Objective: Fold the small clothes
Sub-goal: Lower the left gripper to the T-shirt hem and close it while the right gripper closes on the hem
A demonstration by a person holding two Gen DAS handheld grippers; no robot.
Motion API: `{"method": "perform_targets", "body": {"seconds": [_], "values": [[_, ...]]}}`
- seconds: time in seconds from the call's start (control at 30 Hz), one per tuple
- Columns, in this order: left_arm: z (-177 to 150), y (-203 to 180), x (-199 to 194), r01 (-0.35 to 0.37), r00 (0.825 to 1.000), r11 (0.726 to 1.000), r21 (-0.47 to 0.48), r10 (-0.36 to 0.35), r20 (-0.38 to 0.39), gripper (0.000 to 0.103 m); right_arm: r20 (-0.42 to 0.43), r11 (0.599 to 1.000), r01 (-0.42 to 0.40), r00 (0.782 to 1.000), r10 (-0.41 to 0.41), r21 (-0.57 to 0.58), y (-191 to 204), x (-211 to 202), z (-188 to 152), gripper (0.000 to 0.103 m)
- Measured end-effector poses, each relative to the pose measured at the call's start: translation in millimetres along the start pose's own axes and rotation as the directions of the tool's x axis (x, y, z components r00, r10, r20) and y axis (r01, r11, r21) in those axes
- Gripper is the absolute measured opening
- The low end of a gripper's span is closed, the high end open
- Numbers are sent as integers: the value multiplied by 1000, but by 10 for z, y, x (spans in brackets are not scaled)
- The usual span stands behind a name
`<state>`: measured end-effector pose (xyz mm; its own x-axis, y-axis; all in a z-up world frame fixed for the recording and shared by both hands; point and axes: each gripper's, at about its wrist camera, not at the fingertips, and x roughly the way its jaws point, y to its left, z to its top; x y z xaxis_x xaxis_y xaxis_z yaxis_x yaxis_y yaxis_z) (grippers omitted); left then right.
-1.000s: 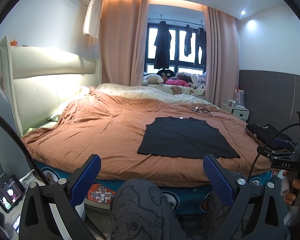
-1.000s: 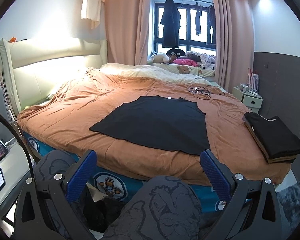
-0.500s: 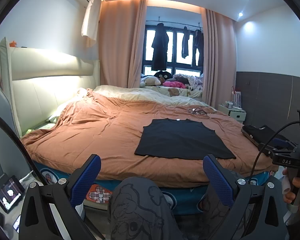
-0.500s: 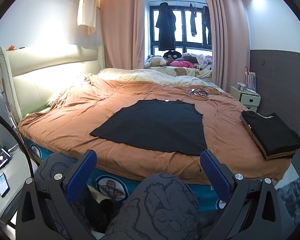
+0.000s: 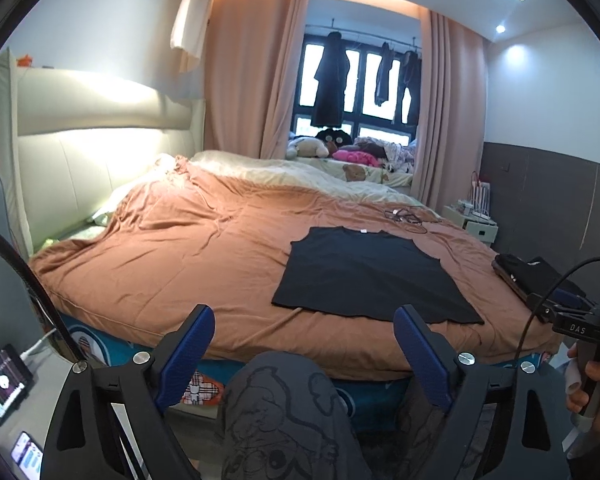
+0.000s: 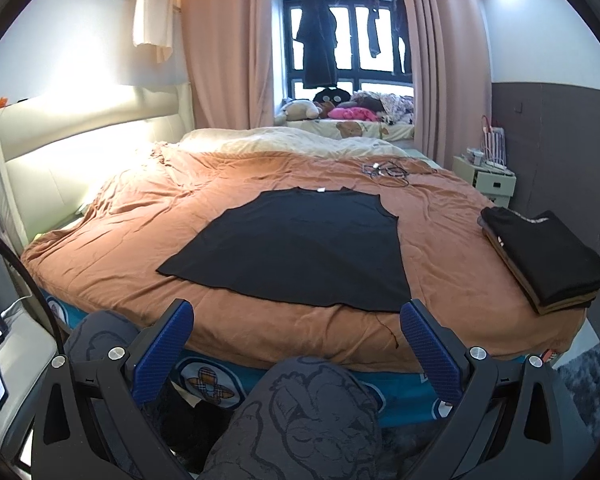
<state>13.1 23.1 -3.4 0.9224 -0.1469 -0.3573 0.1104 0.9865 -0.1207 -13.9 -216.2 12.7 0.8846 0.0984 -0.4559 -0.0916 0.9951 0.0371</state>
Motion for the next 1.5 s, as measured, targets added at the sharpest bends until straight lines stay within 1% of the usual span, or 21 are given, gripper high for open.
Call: {"method": "perform_targets", "body": {"seconds": [0.07,0.17,0.23,0.33,0.4,0.47,0.53,0.57,0.7,0.77,0.8,0.87,0.97,1.1,1.17,1.27,1.37,1.4,1.43,1.47,1.5], "values": [[21,25,119,4,1000,1000,-5,-4,-13,90,-9,1000,3,1000,-3,12,-52,93,32,103],[57,66,333,18,999,1000,-12,-18,-44,83,-30,999,10,1000,-9,33,-136,257,87,103],[81,84,483,25,998,1000,-18,-26,-63,80,-45,998,13,999,-11,54,-189,370,124,103],[130,121,766,42,994,999,-28,-44,-97,73,-67,996,17,998,-12,87,-301,562,175,103],[145,143,952,44,991,998,-37,-49,-128,64,-81,994,26,997,-17,103,-348,674,202,102],[164,182,1183,56,983,997,-50,-64,-171,59,-103,992,28,995,-15,122,-410,813,250,92],[173,222,1389,55,976,997,-57,-65,-207,56,-131,989,35,991,-16,143,-489,975,297,86],[172,254,1530,56,970,997,-62,-69,-233,54,-140,988,37,990,-16,152,-522,1028,324,82],[147,337,1952,57,948,996,-74,-77,-309,48,-183,982,62,983,-28,179,-645,1305,402,77],[112,395,2211,57,931,995,-85,-84,-356,45,-205,979,71,978,-31,191,-699,1433,426,70],[101,415,2303,56,923,995,-88,-86,-374,43,-215,978,74,976,-31,197,-706,1477,419,68],[68,462,2543,57,904,994,-90,-90,-417,41,-236,974,81,971,-29,213,-763,1581,421,62],[26,526,2899,50,881,995,-88,-85,-465,40,-274,970,104,961,-40,222,-830,1770,444,53],[-9,625,3293,47,853,993,-104,-94,-513,39,-315,960,133,948,-50,247,-925,1945,475,52],[-26,648,3441,60,842,992,-107,-108,-528,39,-326,957,147,944,-59,251,-967,2036,516,52],[-53,689,3599,62,829,994,-94,-104,-550,39,-344,952,176,935,-82,251,-989,2086,534,52],[-114,733,3803,69,805,993,-100,-115,-582,39,-363,946,202,926,-101,252,-994,2152,530,52],[-134,739,3841,70,800,993,-100,-115,-589,39,-365,944,207,925,-105,255,-1007,2195,513,51],[-152,748,3883,73,795,992,-102,-120,-595,39,-368,941,211,924,-104,264,-1012,2208,503,46],[-172,758,3916,77,790,991,-106,-126,-600,39,-369,939,208,924,-98,274,-1028,2227,489,44],[-196,758,3945,78,785,992,-103,-125,-607,39,-376,935,202,923,-83,290,-1027,2238,476,44]]}}
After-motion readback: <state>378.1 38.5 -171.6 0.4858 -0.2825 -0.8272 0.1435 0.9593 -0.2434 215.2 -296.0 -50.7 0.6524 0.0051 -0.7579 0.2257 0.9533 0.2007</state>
